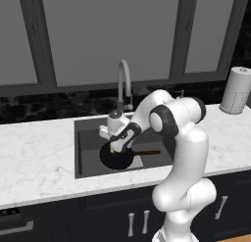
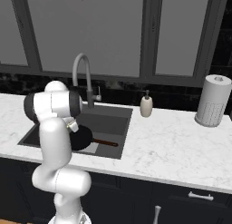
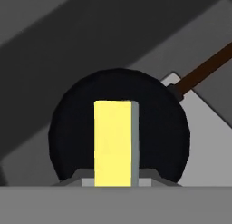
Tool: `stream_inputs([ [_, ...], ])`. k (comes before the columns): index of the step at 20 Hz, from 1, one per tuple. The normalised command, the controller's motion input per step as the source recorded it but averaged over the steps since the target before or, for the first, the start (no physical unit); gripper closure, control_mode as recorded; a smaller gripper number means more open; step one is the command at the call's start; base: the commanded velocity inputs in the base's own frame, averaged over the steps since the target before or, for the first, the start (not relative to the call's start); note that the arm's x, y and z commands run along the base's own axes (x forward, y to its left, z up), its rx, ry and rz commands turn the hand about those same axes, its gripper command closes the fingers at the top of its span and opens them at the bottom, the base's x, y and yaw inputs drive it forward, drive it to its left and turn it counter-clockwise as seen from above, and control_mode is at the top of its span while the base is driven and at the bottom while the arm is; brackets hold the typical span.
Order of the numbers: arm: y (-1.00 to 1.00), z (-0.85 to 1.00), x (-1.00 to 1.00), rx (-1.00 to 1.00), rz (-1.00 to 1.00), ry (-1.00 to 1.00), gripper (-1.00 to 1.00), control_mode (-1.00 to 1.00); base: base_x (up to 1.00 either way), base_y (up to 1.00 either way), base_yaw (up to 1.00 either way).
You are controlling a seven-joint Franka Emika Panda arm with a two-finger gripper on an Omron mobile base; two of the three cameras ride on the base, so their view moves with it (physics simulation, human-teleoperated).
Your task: Pick the pan and sponge and place them into the sink. Then turn on the water.
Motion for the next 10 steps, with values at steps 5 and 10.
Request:
stream_inputs([
  [5, 0.0, -0.31, 0.34, -0.03, -0.02, 0.0, 1.0, -1.0, 0.0, 0.0, 0.0],
  [10, 0.02, -0.3, 0.31, -0.03, -0.02, 0.0, 1.0, -1.0, 0.0, 0.0, 0.0],
])
